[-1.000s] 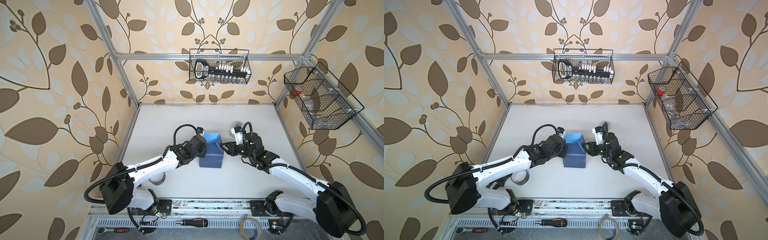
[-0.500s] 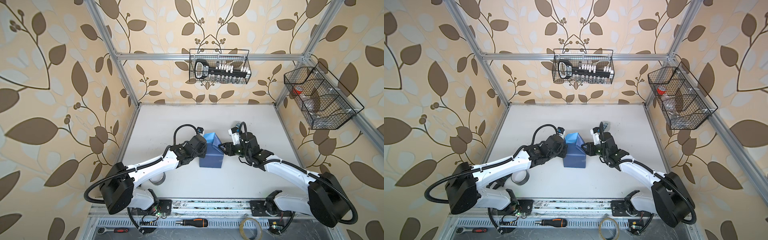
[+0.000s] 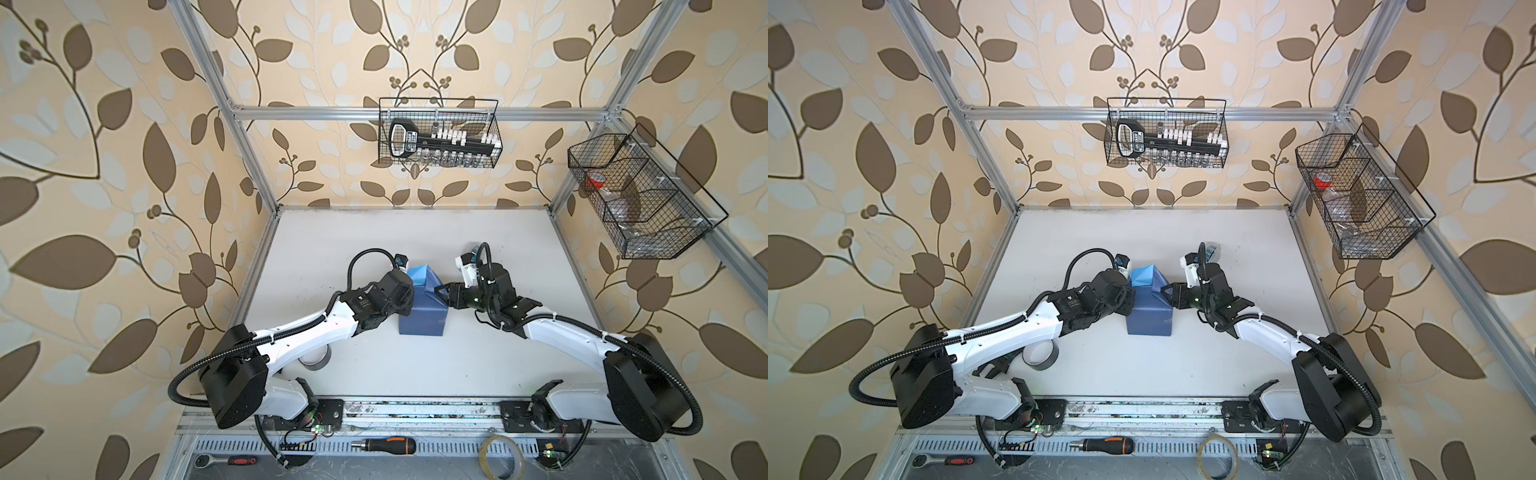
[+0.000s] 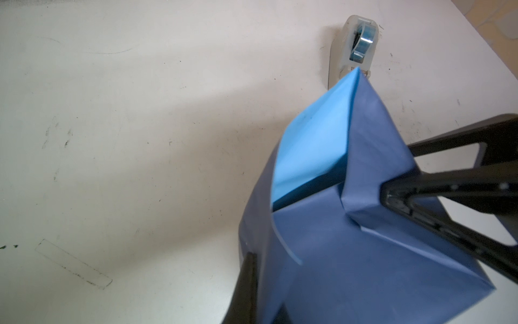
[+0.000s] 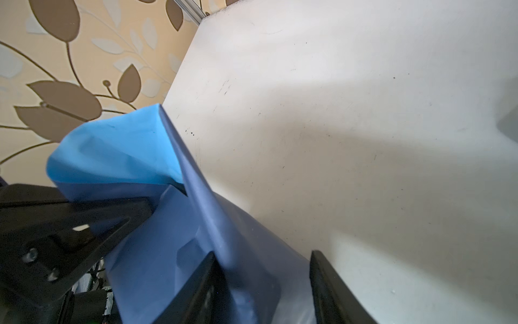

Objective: Wrap the gift box in paper

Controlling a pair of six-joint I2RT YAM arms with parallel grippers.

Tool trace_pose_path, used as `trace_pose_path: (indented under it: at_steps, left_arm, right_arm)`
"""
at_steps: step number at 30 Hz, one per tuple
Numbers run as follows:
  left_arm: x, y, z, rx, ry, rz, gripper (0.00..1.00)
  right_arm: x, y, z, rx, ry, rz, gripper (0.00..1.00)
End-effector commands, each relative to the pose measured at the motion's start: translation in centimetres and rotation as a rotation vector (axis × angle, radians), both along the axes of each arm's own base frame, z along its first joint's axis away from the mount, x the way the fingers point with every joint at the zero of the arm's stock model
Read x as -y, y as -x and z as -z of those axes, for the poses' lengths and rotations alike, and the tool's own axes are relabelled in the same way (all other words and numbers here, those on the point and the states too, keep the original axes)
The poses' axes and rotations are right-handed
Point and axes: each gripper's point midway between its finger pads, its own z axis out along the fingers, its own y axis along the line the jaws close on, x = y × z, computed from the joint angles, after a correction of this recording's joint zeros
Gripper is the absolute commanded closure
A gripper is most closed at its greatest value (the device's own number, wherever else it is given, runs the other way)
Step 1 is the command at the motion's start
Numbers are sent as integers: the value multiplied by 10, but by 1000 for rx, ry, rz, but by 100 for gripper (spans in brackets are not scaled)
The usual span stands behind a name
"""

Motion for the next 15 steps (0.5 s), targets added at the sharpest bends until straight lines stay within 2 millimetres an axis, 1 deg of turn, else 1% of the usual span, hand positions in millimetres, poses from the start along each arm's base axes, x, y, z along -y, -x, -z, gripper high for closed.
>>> trace_pose_path:
  at_steps: [1,4,6,8,10,12,15]
  left_arm:
    - [7,3,-8,21,33,31,98]
    - [8,3,-6,17,35,34,97]
    - [9,3,-7,19,39,36,96]
    - [10,3,-9,21,45,38,95]
    - [11,3,-12,25,52,39,89]
    - [12,2,-14,30,60,40,88]
    - [14,4,-18,28,82,49,78]
  right_arm:
    - [-3,3,11,-35,-28,-14,47]
    - [-9,6,10,-49,-72,-34,45]
    - [-10,7,10,-53,-72,-36,45]
    - [-7,9,16,-60,-59,-28,46]
    - [-2,14,26,-73,-47,-13,46]
    - [3,18,33,-78,-43,-2,47]
    - [5,23,37,-74,-44,3,47]
